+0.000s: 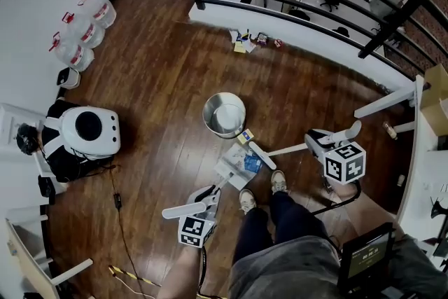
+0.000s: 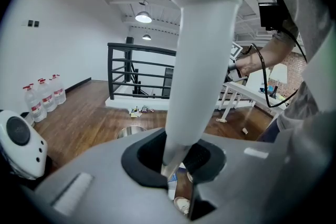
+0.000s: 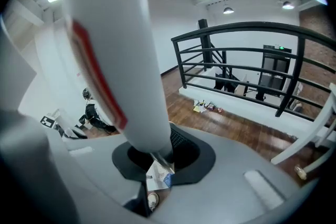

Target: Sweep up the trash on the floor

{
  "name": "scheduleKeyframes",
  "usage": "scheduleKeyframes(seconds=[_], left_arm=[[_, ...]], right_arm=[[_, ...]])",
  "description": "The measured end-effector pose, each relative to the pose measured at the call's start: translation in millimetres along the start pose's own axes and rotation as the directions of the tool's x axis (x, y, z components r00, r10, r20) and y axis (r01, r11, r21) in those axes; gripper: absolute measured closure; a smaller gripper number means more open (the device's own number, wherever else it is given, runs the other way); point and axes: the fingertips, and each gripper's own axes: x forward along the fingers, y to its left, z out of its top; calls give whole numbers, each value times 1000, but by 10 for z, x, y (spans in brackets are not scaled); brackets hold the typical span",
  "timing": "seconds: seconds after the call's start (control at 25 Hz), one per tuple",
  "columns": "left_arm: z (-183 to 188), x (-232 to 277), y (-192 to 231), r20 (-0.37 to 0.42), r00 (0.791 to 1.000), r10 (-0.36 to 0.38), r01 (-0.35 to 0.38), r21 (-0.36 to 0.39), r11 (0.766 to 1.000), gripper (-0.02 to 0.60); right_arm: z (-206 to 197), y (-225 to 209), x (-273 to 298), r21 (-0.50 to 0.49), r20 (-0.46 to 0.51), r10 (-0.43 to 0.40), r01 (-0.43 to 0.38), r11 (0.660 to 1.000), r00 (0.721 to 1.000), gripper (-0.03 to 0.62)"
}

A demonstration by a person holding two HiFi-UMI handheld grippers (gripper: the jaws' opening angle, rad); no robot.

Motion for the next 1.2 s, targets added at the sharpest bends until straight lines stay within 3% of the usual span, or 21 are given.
scheduleKeyframes(seconds=[0.2, 0.52, 0.72, 0.92, 1.2], left_arm=[[15, -48, -20, -1, 1000, 27, -27, -32, 999, 540], [-22, -23, -19, 0, 997, 76, -76, -63, 995, 540], [-43, -10, -30, 1, 995, 98, -98, -91, 991, 541], [-68, 32, 32, 0, 993, 117, -116, -93, 989, 541], [-54, 24, 119, -6, 994, 113, -113, -96, 989, 541]], right_arm=[[372, -244, -42, -16, 45, -36, 37, 999, 998, 546], [608, -537, 360, -88, 67, -66, 72, 994, 996, 545], [646, -401, 693, -195, 67, 8, 5, 981, 998, 545], [204, 108, 957, -353, -23, 136, -135, 926, 990, 542], [-188, 729, 971, -492, -158, 215, -265, 829, 964, 542]])
